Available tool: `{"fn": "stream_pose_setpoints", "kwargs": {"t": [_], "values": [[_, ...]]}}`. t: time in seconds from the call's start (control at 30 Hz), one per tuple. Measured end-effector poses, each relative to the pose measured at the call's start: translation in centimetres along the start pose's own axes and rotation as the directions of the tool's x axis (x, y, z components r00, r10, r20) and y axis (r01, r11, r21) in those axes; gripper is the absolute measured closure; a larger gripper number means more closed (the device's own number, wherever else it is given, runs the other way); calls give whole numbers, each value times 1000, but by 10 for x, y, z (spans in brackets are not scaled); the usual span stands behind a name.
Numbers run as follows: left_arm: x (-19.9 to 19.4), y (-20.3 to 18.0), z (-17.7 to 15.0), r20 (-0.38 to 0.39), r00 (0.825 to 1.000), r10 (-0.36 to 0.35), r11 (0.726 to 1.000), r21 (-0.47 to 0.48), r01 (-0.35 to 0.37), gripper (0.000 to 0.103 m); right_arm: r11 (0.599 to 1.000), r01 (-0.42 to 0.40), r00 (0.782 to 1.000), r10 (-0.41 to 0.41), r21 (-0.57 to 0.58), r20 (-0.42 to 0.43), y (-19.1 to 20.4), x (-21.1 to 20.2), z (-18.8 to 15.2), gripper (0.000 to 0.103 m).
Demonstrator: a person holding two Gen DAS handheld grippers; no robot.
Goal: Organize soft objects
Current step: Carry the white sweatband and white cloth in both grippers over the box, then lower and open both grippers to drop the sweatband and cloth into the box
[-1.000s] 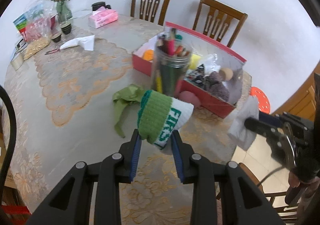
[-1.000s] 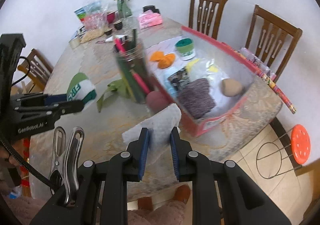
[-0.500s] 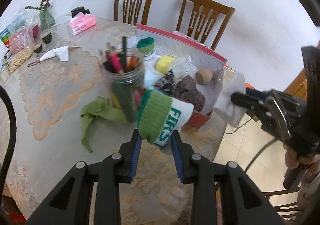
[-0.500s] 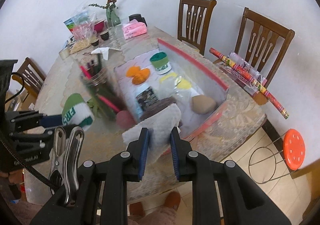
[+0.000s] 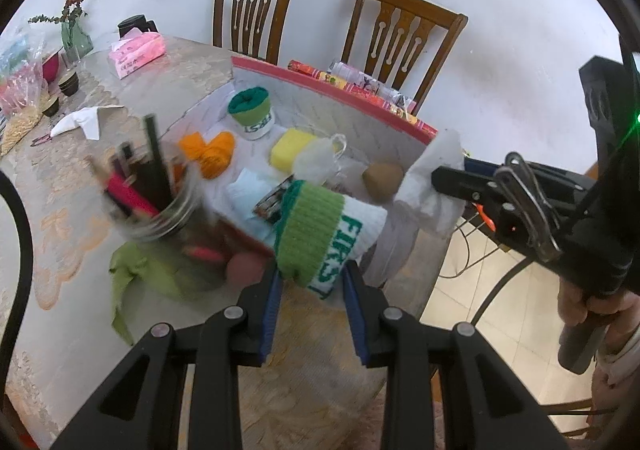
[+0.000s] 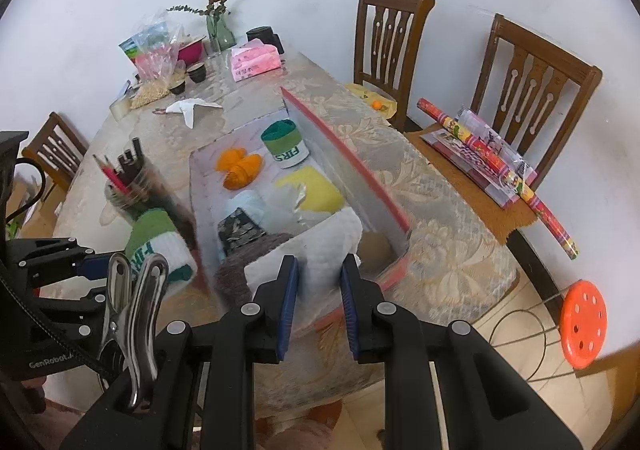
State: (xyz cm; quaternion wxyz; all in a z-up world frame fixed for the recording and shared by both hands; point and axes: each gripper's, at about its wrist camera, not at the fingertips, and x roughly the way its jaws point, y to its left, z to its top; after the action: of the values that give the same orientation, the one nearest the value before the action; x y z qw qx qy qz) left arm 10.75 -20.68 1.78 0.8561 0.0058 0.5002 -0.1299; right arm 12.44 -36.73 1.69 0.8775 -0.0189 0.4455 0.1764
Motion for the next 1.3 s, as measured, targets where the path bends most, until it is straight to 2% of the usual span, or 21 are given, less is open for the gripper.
{"fn": "stream_pose_setpoints", "kwargs": {"t": [0.47,0.57,0.8,0.97,1.3], "values": [[28,-18,20,-9,1000,18,999,-51,-19,71,993,-87,996,87,-77,-5,-22,34,46,81],[31,-16,24,3,999,44,997,-70,-44,71,988,-105,994,105,-112,-4,-21,41,57,81],[41,-15,24,-5,998,55,992,-112,-55,71,967,-167,986,167,-193,-17,-5,59,82,81],[48,-16,22,-19,998,53,990,-128,-55,71,950,-201,980,193,-240,-56,4,75,88,81],[49,-23,23,-6,999,52,991,-127,-52,69,945,-235,971,218,-229,-95,-1,90,92,79]]}}
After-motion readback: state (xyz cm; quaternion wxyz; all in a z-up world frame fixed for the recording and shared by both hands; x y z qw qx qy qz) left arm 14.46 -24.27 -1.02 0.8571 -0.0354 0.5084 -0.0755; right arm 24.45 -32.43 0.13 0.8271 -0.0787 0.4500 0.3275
